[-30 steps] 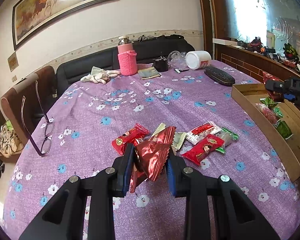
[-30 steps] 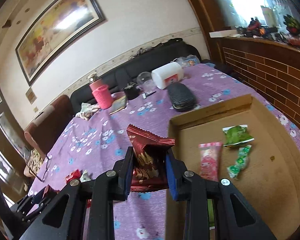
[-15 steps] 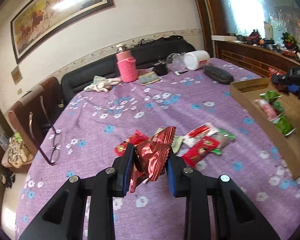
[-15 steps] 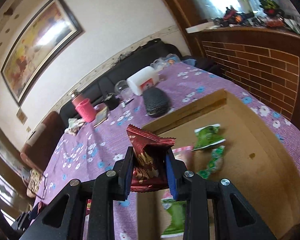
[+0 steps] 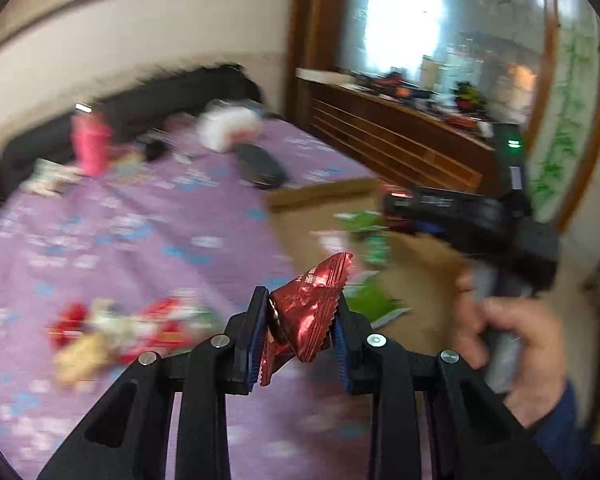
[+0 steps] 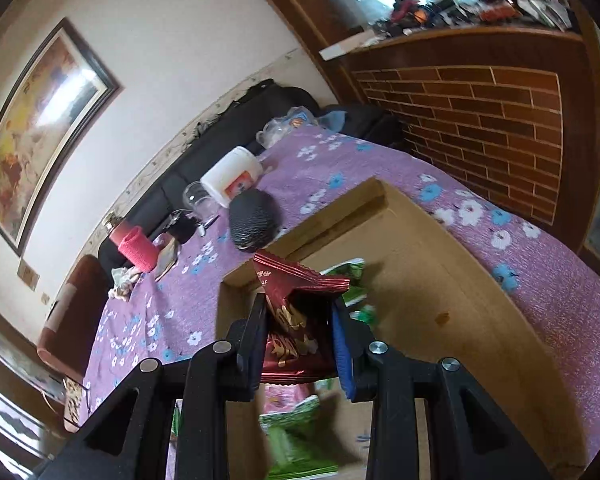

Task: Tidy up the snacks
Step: 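Carry both red foil wrappers into the cardboard box and open both tools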

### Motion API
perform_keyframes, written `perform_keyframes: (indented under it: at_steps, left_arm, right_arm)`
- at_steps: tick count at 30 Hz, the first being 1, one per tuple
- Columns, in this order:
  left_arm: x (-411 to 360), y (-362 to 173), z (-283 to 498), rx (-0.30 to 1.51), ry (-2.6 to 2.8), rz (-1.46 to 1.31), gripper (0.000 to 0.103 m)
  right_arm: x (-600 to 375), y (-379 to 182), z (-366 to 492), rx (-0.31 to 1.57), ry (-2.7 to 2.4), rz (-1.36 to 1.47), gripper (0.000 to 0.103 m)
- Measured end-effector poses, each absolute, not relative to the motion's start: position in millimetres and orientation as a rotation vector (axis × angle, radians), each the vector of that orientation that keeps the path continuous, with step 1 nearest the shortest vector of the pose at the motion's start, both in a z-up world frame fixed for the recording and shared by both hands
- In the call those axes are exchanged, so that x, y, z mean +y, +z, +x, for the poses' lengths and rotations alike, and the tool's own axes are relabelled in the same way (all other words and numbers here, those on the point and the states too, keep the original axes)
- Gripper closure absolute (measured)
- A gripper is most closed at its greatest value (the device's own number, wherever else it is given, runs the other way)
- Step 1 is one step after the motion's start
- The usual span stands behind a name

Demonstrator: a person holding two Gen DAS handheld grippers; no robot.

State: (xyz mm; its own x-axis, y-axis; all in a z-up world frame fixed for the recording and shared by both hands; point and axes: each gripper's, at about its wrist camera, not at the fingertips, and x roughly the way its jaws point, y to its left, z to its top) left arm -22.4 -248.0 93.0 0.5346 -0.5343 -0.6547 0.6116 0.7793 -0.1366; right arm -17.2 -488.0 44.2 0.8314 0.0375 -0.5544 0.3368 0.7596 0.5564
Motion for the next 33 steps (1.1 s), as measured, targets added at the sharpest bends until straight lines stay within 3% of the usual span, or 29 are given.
perform_keyframes:
  at_steps: [11,33]
  left_arm:
    - [-322,44,-24,0.892,-0.897,0.108,0.074]
    - [-308,37,-21,0.88,-0.898,0.078,0.074]
  right_arm:
    - [-510,25,-17,0.688,-0.296,0.731,0.072]
    - [-501,22,-11,0.733,-0.31,0.693,0.069]
